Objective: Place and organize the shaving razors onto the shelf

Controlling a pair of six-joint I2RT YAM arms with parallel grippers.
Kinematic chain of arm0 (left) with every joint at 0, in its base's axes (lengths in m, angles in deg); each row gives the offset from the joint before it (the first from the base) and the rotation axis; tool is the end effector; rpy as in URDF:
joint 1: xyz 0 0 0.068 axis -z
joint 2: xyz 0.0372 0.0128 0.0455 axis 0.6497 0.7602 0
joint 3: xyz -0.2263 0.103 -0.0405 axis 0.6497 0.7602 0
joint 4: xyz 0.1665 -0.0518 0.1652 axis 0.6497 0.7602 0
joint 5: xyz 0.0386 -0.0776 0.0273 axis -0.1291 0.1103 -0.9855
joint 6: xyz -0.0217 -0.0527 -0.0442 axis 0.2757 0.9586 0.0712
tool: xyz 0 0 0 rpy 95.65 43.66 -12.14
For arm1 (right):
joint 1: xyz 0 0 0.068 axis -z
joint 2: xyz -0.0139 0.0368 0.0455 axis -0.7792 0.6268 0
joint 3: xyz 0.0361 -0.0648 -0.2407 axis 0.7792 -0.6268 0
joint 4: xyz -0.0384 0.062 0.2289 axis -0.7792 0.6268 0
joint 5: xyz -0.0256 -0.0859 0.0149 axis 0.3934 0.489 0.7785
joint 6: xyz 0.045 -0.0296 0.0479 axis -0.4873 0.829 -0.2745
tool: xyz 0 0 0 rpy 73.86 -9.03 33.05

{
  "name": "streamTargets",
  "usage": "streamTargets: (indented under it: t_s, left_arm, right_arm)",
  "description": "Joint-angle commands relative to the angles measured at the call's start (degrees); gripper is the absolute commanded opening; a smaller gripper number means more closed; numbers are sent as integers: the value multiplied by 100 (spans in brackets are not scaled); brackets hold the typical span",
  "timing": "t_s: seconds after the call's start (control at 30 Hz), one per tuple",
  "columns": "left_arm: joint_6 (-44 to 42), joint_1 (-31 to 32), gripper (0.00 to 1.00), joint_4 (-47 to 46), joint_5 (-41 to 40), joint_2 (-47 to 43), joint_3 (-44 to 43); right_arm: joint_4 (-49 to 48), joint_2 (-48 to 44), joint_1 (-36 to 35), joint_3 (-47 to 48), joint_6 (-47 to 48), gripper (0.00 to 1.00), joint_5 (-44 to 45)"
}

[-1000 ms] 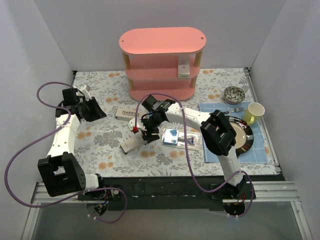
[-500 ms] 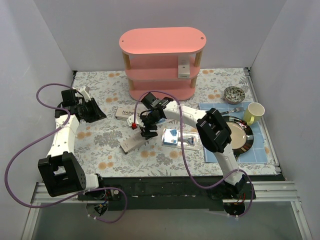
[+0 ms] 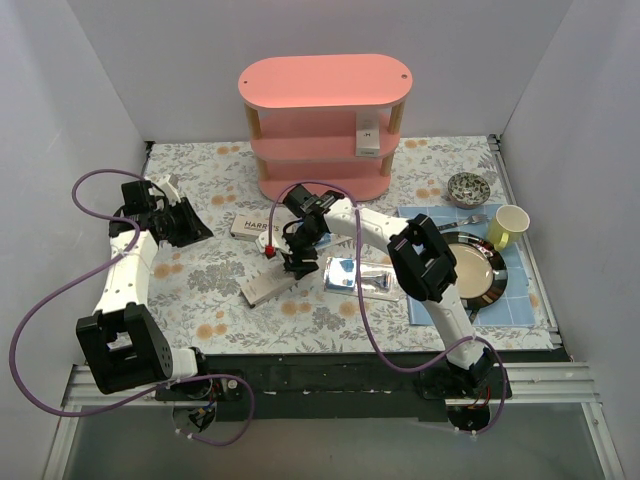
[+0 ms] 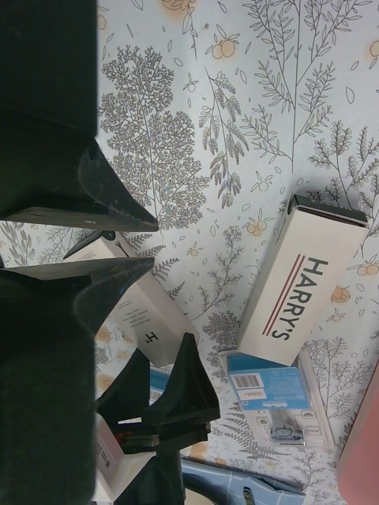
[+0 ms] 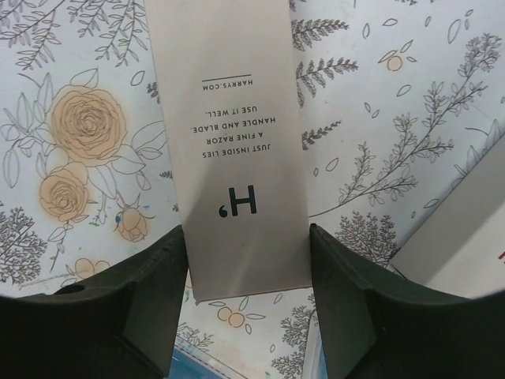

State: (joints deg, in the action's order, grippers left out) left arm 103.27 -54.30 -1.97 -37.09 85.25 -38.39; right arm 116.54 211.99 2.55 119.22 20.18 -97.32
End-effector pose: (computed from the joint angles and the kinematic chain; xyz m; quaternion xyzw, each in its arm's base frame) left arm 0.2622 0.0354 0.2410 -0.4126 0.8304 -0.3082 0.2128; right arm 0.2692 0.3553 0.1527 -0.8165 0.4707 0.2526 0.2191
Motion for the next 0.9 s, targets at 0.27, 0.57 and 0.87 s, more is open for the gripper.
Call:
streamTargets:
  t_s: [0.27, 0.57, 0.87]
  left_arm:
    - [112, -37, 19, -42, 414, -75, -76]
    - [112, 832, 18, -314, 1, -199, -515]
    - [42, 1307, 18, -403, -61, 407, -1192]
  right_arm:
    - [-259, -1079, 13, -640, -3623, 38, 336]
    - [-2114, -3226, 74, -1925, -5865, 29, 2428]
    - [-2274, -3350, 118, -1171, -7327, 1, 4774]
